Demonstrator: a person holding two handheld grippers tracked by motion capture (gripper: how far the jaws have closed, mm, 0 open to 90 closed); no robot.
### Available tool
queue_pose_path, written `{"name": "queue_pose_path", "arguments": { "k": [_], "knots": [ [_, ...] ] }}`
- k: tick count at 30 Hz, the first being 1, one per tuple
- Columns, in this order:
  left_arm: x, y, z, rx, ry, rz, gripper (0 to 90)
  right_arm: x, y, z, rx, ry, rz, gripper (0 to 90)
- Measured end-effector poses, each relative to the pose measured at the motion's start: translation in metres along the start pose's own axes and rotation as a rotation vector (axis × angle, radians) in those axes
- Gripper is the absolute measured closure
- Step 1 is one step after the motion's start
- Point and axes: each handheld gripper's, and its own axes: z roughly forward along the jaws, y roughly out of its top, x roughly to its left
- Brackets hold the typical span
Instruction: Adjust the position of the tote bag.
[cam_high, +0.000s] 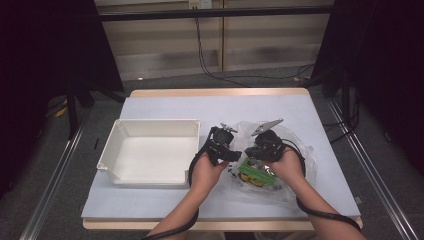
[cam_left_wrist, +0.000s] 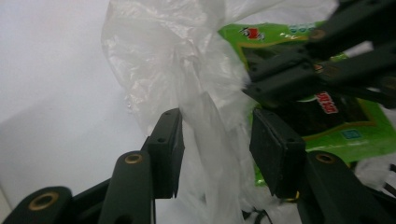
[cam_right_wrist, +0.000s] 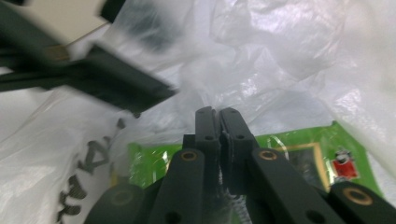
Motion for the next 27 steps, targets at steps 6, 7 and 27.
{"name": "queue_pose_path", "arguments": {
  "k": [6, 7, 27],
  "knots": [
    [-0.005, -0.005, -0.011, -0.015, 0.015, 0.011, 62.2, -0.004, 0.006, 0.009, 0.01, -0.001, 0.015, 89.6],
    [-0.006, -0.007, -0.013, -0.018, 0.011, 0.009, 63.5, -0.005, 0.007, 0.011, 0.014, -0.002, 0.01, 89.8],
    [0.002, -0.012, 0.024, 0.066, 0.004, 0.014, 76.9, -0.035, -0.016, -0.027, 0.018, -0.075, 0.097, 62.4]
  ]
}}
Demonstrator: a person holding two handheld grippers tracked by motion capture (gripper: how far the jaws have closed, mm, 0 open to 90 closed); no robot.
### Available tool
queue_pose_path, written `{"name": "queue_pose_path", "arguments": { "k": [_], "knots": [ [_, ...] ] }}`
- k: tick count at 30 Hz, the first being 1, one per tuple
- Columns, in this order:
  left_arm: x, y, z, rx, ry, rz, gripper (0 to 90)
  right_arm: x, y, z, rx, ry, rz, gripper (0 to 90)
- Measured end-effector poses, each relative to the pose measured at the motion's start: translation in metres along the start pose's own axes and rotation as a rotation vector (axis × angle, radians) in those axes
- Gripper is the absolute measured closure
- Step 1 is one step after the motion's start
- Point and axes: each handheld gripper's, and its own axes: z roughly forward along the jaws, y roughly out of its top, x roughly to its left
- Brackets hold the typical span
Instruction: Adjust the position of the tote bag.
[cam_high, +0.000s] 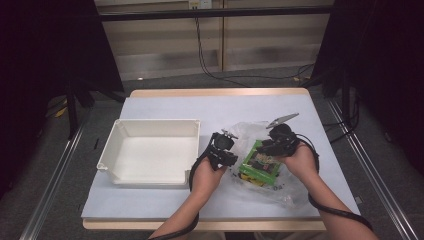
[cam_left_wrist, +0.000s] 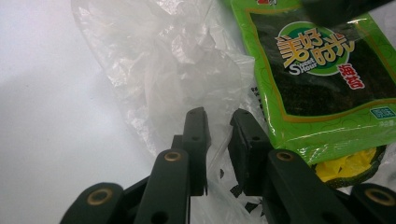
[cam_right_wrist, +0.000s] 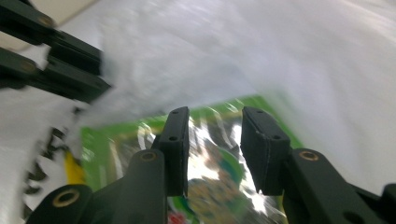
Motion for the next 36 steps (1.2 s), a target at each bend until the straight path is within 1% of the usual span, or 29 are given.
{"name": "queue_pose_path", "arguments": {
  "k": [2, 5, 7, 8, 9, 10, 11, 12, 13, 14, 15, 17, 18, 19, 21, 22, 23, 24, 25, 26, 27, 28, 29, 30, 32, 34, 36],
  "knots": [
    [-0.002, 0.001, -0.001, 0.005, -0.001, 0.006, 76.6, -0.01, -0.007, -0.003, 0.011, -0.011, 0.031, 62.8],
    [-0.003, 0.003, -0.001, 0.003, -0.01, 0.01, 76.6, -0.021, -0.016, -0.003, 0.02, -0.033, 0.054, 61.6],
    [-0.003, 0.004, -0.002, 0.005, -0.009, 0.015, 76.6, -0.027, -0.021, 0.0, 0.026, -0.028, 0.067, 60.2],
    [-0.004, 0.004, -0.002, -0.004, -0.005, 0.013, 76.6, -0.029, -0.024, 0.001, 0.029, -0.032, 0.081, 58.0],
    [-0.003, 0.005, -0.003, 0.0, -0.012, 0.013, 76.6, -0.031, -0.026, 0.003, 0.039, -0.027, 0.091, 55.9],
    [-0.003, 0.005, -0.003, -0.001, -0.011, 0.017, 76.6, -0.034, -0.028, 0.006, 0.042, -0.001, 0.098, 53.2],
    [-0.003, 0.005, -0.004, 0.001, -0.01, 0.016, 76.6, -0.034, -0.029, 0.009, 0.063, 0.008, 0.114, 53.2],
    [-0.003, 0.005, -0.003, -0.003, -0.004, 0.016, 76.6, -0.035, -0.031, 0.011, 0.053, 0.015, 0.104, 55.2],
    [-0.003, 0.005, -0.003, -0.003, -0.005, 0.017, 76.6, -0.035, -0.031, 0.011, 0.056, 0.014, 0.098, 59.2],
    [-0.003, 0.005, -0.003, 0.001, -0.007, 0.014, 76.6, -0.035, -0.032, 0.011, 0.051, 0.014, 0.1, 65.8],
    [-0.003, 0.005, -0.002, 0.001, -0.009, 0.014, 76.5, -0.036, -0.032, 0.01, 0.057, 0.012, 0.1, 71.4],
    [-0.004, 0.005, -0.002, -0.003, -0.016, 0.009, 76.5, -0.038, -0.034, 0.01, 0.051, 0.025, 0.089, 80.1],
    [-0.004, 0.005, -0.002, -0.003, -0.021, 0.008, 76.4, -0.038, -0.034, 0.008, 0.053, 0.027, 0.098, 82.6],
    [-0.004, 0.006, -0.002, 0.0, -0.027, 0.006, 76.0, -0.038, -0.035, 0.008, 0.043, 0.028, 0.075, 84.7],
    [-0.004, 0.006, -0.002, -0.005, -0.032, -0.001, 74.8, -0.036, -0.034, 0.006, 0.051, 0.02, 0.063, 89.5],
    [-0.004, 0.007, -0.002, -0.013, -0.03, 0.001, 73.7, -0.035, -0.034, 0.005, 0.046, 0.017, 0.055, 89.8],
    [-0.003, 0.007, -0.003, -0.012, -0.042, 0.0, 72.7, -0.034, -0.034, 0.004, 0.049, 0.016, 0.052, 90.0],
    [-0.003, 0.007, -0.005, -0.013, -0.038, 0.006, 71.8, -0.033, -0.034, 0.003, 0.046, 0.009, 0.051, 90.0],
    [-0.003, 0.008, -0.006, -0.022, -0.048, 0.003, 69.7, -0.032, -0.035, 0.001, 0.037, 0.003, 0.041, 90.0],
    [-0.003, 0.008, -0.007, -0.031, -0.058, 0.004, 66.9, -0.031, -0.036, -0.001, 0.034, 0.002, 0.047, 90.0],
    [-0.003, 0.009, -0.009, -0.036, -0.065, 0.012, 62.2, -0.03, -0.036, -0.003, 0.026, -0.003, 0.036, 90.0],
    [-0.004, 0.01, -0.01, -0.045, -0.061, 0.003, 57.8, -0.029, -0.036, -0.006, 0.011, -0.005, 0.024, 90.0],
    [-0.004, 0.011, -0.012, -0.039, -0.067, 0.01, 55.8, -0.027, -0.036, -0.009, -0.001, -0.01, 0.011, 90.0],
    [-0.004, 0.012, -0.013, -0.053, -0.075, 0.005, 53.3, -0.025, -0.036, -0.013, -0.014, -0.012, 0.003, 90.0],
    [-0.004, 0.016, -0.016, -0.047, -0.088, 0.018, 51.5, -0.021, -0.034, -0.021, -0.034, -0.02, -0.028, 90.0],
    [-0.005, 0.019, -0.018, -0.056, -0.108, 0.024, 49.6, -0.017, -0.033, -0.028, -0.044, -0.02, -0.05, 90.0],
    [-0.008, 0.024, -0.019, -0.061, -0.111, 0.037, 47.3, -0.013, -0.032, -0.033, -0.055, -0.023, -0.069, 90.0]
  ]
}}
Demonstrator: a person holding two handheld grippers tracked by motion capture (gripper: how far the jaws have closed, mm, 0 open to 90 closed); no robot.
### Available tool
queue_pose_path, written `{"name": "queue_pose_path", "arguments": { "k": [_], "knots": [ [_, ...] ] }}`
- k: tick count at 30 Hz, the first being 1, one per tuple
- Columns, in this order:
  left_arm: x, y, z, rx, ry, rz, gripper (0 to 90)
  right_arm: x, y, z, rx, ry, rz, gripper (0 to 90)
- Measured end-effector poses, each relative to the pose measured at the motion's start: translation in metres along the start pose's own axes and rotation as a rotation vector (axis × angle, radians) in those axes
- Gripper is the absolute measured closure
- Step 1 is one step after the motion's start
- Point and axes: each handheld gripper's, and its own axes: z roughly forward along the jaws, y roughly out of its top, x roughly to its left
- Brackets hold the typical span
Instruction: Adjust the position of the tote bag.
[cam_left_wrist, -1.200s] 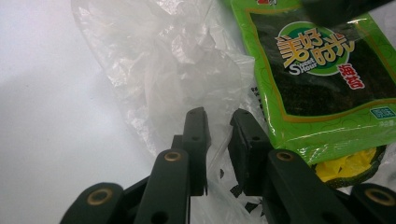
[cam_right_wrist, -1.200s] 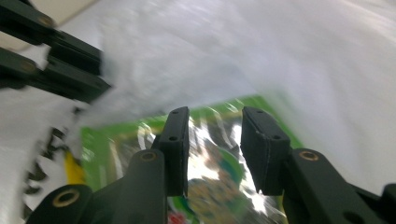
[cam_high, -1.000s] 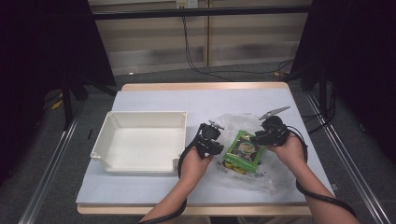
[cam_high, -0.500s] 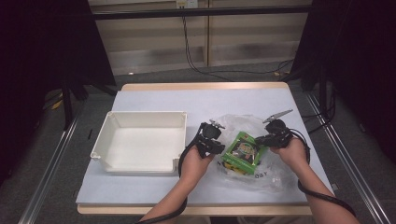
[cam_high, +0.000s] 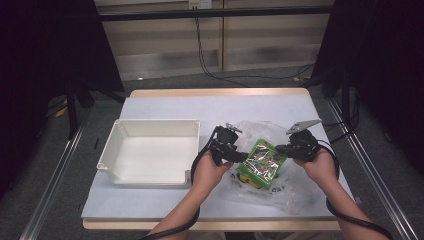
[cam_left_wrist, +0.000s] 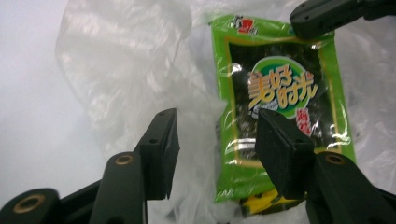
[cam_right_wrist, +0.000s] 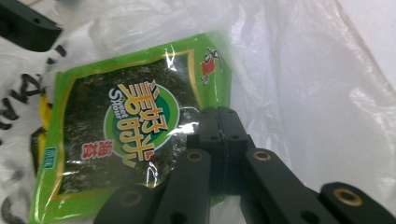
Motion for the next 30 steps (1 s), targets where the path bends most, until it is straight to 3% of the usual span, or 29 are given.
{"name": "queue_pose_path", "arguments": {
  "k": [6, 13, 18, 20, 30],
  "knots": [
    [-0.006, 0.013, 0.003, 0.013, 0.001, 0.033, 46.6, 0.011, 0.004, -0.008, -0.018, -0.01, -0.046, 90.0],
    [-0.001, 0.02, 0.012, 0.03, -0.037, 0.035, 48.8, 0.019, 0.01, -0.017, -0.05, -0.027, -0.094, 90.0],
    [-0.001, 0.024, 0.015, 0.027, -0.042, 0.033, 49.0, 0.024, 0.014, -0.023, -0.057, -0.038, -0.111, 90.0],
    [-0.001, 0.026, 0.014, 0.024, -0.046, 0.038, 48.2, 0.026, 0.015, -0.025, -0.057, -0.059, -0.139, 90.0],
    [-0.004, 0.026, -0.006, -0.013, -0.045, 0.037, 36.4, 0.016, 0.012, -0.037, -0.076, -0.089, -0.113, 90.0]
  ]
}}
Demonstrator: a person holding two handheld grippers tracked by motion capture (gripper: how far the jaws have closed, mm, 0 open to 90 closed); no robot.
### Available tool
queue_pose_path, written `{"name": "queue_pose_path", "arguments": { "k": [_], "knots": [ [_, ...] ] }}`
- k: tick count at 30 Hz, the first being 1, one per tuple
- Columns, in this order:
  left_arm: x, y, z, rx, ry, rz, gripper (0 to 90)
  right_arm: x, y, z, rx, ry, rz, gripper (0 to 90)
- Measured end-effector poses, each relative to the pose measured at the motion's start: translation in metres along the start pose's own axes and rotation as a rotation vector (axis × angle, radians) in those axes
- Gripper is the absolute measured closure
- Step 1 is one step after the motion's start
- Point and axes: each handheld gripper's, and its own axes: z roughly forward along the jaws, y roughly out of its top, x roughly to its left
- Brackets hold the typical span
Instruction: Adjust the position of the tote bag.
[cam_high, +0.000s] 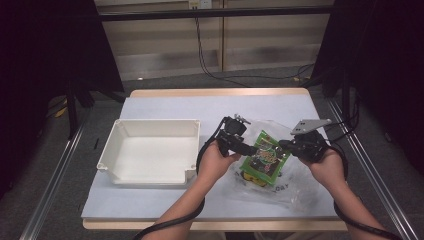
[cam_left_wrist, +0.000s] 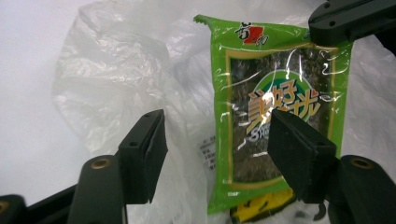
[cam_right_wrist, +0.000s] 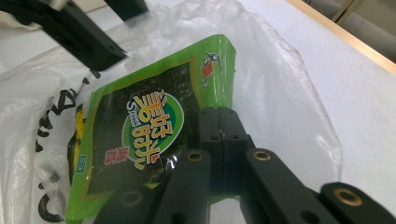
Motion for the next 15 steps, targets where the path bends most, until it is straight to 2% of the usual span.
{"name": "queue_pose_path", "arguments": {
  "k": [3, 5, 7, 8, 9, 15],
  "knots": [
    [-0.002, 0.001, -0.004, 0.004, -0.004, 0.005, 33.6, -0.001, 0.0, -0.004, -0.008, -0.008, 0.014, 90.0],
    [-0.002, 0.001, -0.005, 0.008, -0.005, 0.016, 33.0, -0.002, 0.001, -0.005, -0.02, -0.013, 0.0, 90.0],
    [-0.002, 0.001, -0.005, 0.016, -0.013, 0.015, 33.0, -0.003, 0.003, -0.007, -0.024, -0.01, -0.004, 90.0],
    [-0.003, 0.0, -0.003, -0.002, -0.008, -0.006, 32.9, -0.002, 0.004, -0.009, -0.023, -0.02, 0.001, 90.0],
    [-0.002, 0.0, -0.003, 0.008, -0.014, -0.003, 32.8, -0.004, 0.005, -0.01, -0.03, -0.015, -0.014, 90.0],
    [0.002, 0.002, -0.001, 0.005, -0.024, -0.011, 29.4, -0.001, 0.004, -0.011, -0.035, -0.01, -0.022, 90.0]
  ]
}}
